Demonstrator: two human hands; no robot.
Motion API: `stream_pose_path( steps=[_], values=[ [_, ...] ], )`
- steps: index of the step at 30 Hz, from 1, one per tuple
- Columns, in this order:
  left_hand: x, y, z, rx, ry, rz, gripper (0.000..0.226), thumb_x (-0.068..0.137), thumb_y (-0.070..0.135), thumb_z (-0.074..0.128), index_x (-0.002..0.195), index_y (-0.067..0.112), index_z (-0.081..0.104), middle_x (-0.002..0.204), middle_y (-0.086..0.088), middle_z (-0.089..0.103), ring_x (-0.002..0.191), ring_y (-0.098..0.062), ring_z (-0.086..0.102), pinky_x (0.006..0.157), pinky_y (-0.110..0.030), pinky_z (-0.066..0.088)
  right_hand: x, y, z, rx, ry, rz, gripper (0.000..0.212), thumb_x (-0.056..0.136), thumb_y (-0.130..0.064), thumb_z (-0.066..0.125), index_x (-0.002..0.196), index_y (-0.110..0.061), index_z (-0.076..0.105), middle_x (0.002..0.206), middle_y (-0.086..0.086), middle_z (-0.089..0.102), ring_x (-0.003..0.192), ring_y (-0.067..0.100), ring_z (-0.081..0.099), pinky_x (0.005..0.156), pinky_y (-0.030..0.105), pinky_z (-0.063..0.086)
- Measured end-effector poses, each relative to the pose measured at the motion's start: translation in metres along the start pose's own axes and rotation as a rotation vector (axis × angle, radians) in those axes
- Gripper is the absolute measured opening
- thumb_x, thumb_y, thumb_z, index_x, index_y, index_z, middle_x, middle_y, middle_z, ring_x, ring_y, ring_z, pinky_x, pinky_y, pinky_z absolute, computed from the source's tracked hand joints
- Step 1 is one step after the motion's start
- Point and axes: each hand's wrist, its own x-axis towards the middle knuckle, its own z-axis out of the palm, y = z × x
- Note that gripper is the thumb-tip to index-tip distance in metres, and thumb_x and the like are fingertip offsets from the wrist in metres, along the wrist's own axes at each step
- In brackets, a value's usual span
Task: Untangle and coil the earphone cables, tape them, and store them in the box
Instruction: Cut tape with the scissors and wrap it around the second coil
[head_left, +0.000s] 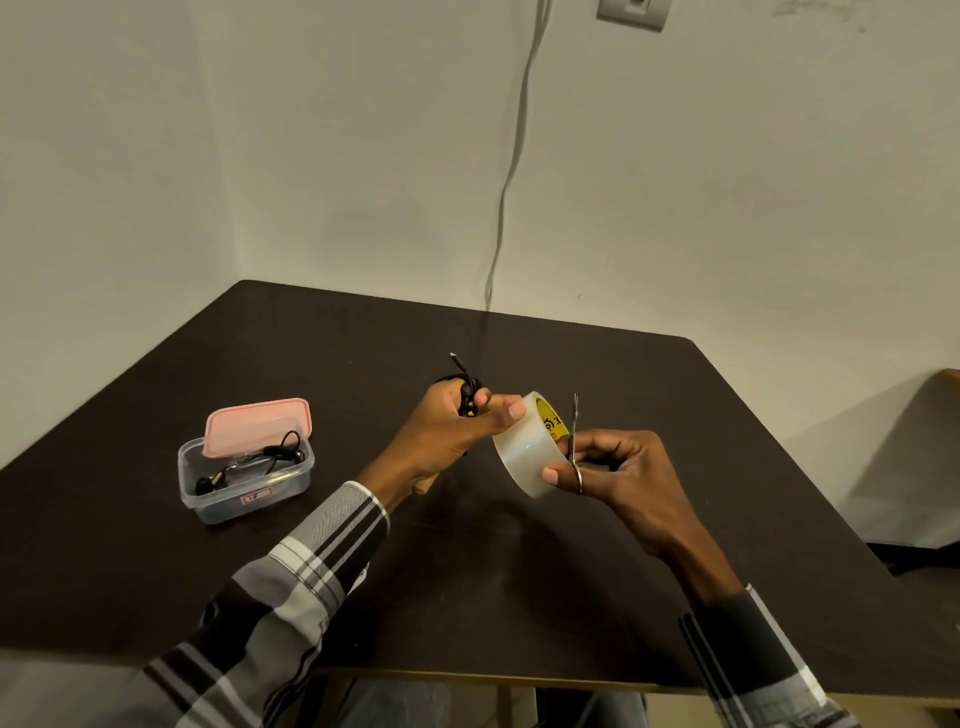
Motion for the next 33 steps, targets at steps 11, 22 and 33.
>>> stream_pose_path(
  steps=[11, 22, 33],
  values=[
    [-0.005, 0.001, 0.0, 0.045, 0.011, 0.035, 0.029, 0.085, -0.001, 0.068, 0.076, 0.011, 0.044, 0.109, -0.015, 0.072, 0.109, -0.013, 0.068, 0.084, -0.02, 0.055, 0.002, 0.012, -0.003, -0.035, 0.055, 0.01, 0.03, 0.067, -0.013, 0.084, 0.094, -0.002, 0.078, 0.091, 0.018, 0.076, 0.084, 0.027, 0.073, 0.076, 0.034, 0.06],
    [-0.002, 0.0, 0.008, 0.056, -0.027, 0.055, 0.029, 0.085, 0.001, 0.07, 0.075, 0.012, 0.044, 0.119, -0.011, 0.07, 0.113, -0.01, 0.066, 0.082, -0.024, 0.057, 0.002, 0.017, 0.005, -0.034, -0.03, 0.032, 0.021, 0.073, 0.0, 0.082, 0.094, 0.001, 0.077, 0.095, 0.025, 0.073, 0.092, 0.044, 0.068, 0.084, 0.047, 0.058],
    [-0.007, -0.005, 0.003, 0.161, -0.042, 0.075, 0.036, 0.076, -0.003, 0.078, 0.074, 0.009, 0.044, 0.113, -0.012, 0.072, 0.11, -0.014, 0.068, 0.093, -0.037, 0.056, 0.004, 0.025, 0.005, -0.027, -0.02, 0.052, 0.017, 0.076, 0.0, 0.08, 0.093, -0.001, 0.077, 0.088, 0.016, 0.076, 0.082, 0.028, 0.074, 0.074, 0.033, 0.061]
  ],
)
